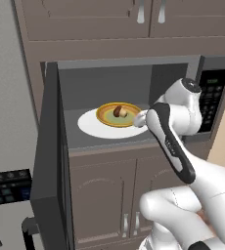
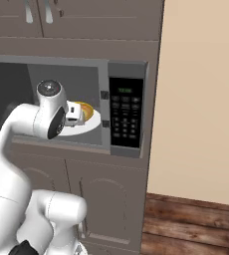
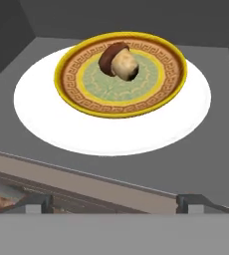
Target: Pick the mushroom from the microwave and place it on plate located on the counter.
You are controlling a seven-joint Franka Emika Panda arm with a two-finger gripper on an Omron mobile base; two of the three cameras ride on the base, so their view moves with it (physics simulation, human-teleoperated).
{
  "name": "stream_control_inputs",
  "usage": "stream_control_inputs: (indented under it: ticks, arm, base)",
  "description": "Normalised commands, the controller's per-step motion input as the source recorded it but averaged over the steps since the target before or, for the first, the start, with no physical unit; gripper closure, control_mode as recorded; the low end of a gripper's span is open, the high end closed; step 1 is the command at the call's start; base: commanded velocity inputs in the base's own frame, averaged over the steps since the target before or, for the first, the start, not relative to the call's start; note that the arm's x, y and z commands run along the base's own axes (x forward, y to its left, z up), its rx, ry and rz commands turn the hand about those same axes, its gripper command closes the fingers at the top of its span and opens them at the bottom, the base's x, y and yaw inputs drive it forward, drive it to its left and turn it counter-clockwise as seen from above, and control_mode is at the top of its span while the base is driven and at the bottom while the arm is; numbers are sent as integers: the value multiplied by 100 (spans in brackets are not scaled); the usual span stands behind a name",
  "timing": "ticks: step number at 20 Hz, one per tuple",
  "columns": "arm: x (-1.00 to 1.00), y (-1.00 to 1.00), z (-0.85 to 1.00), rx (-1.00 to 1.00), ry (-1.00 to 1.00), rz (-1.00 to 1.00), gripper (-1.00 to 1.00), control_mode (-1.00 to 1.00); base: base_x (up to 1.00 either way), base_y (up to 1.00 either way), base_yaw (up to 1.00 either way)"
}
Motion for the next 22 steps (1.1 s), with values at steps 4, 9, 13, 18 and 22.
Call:
stream_control_inputs:
  ticks: [4,9,13,18,22]
  arm:
    - [26,18,31,2,0,0,-100,-100]
    - [46,8,28,3,0,0,-100,-100]
    - [48,6,5,1,0,0,-100,-100]
    - [36,14,-17,0,0,0,-100,-100]
    - [38,23,-28,0,0,0,-100,-100]
  base:
    - [0,0,0]
    - [0,0,0]
    - [0,0,0]
    - [0,0,0]
    - [0,0,0]
